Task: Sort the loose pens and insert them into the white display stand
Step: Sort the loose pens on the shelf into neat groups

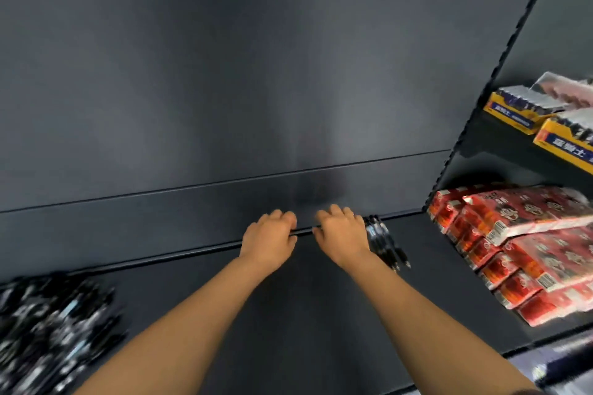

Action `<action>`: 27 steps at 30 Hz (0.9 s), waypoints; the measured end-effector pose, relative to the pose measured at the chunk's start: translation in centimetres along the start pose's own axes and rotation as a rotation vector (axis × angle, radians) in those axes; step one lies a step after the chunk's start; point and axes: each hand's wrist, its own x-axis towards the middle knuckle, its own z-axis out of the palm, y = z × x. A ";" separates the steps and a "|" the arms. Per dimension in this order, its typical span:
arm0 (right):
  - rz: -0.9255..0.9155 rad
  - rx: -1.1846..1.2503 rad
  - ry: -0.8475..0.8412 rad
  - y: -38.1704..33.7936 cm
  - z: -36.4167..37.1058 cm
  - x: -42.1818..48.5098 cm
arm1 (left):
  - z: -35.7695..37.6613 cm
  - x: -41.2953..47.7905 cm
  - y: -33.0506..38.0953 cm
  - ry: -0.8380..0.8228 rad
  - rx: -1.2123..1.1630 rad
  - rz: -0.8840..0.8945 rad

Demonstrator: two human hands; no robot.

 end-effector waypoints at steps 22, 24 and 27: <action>-0.445 0.143 -0.690 -33.5 2.1 -6.6 | -8.2 -25.7 -28.9 -0.108 0.170 -0.224; -0.408 0.117 -0.695 -34.4 3.1 -7.5 | -7.5 -26.4 -29.5 -0.142 0.155 -0.228; -0.361 0.116 -0.688 -35.1 4.4 -8.5 | -6.3 -26.8 -29.8 -0.134 0.144 -0.227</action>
